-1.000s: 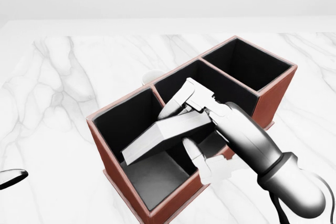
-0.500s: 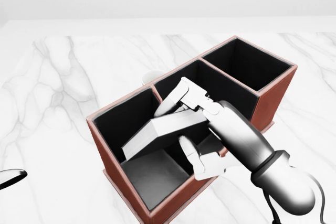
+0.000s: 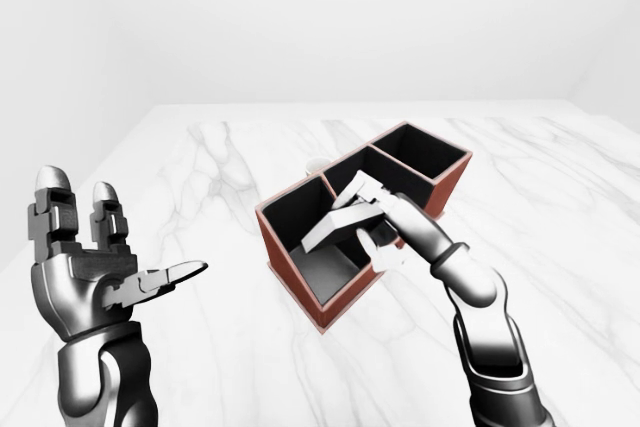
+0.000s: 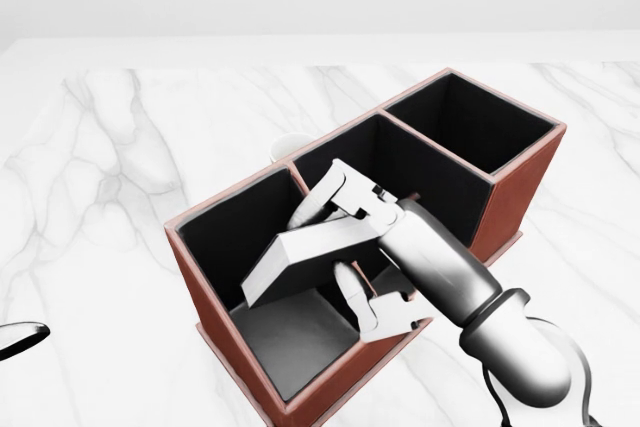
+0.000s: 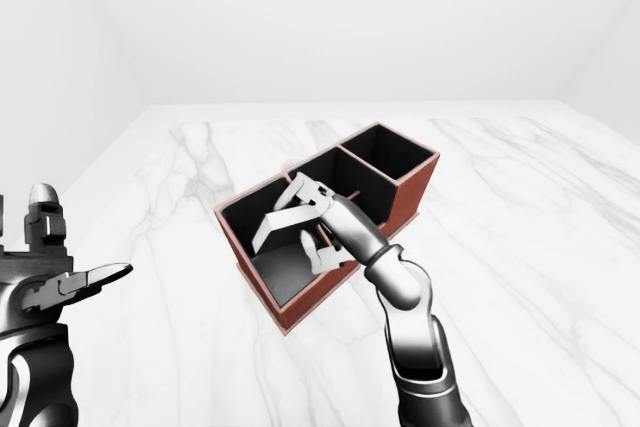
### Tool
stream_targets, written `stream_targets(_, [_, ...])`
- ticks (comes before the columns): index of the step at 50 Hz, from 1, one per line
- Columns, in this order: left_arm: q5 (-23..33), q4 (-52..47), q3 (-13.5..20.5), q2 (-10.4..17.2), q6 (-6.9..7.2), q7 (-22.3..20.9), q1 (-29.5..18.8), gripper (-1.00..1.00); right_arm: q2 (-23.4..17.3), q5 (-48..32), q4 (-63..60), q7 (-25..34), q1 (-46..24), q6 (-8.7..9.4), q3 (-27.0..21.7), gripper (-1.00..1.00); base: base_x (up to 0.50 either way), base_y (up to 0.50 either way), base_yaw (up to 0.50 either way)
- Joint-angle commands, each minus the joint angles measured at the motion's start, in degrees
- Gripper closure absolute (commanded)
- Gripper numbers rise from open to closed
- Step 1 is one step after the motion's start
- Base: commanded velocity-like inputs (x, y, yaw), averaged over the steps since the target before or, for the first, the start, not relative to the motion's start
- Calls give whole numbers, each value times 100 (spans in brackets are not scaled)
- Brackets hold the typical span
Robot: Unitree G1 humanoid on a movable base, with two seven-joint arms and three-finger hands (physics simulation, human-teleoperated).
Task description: Pick up the book and place it in the left compartment of the caddy.
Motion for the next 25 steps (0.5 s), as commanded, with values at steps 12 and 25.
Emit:
stream_targets(12, [-5, -13, 1, -1, 0, -1, -1, -100, 194, -466, 318, -297, 54, 0, 94, 100, 0, 0, 0])
stream_targets(25, [16, 14, -23, -15, 0, -23, 15, -100, 253, -670, 575, -495, 158, 0, 142, 100, 0, 0, 0])
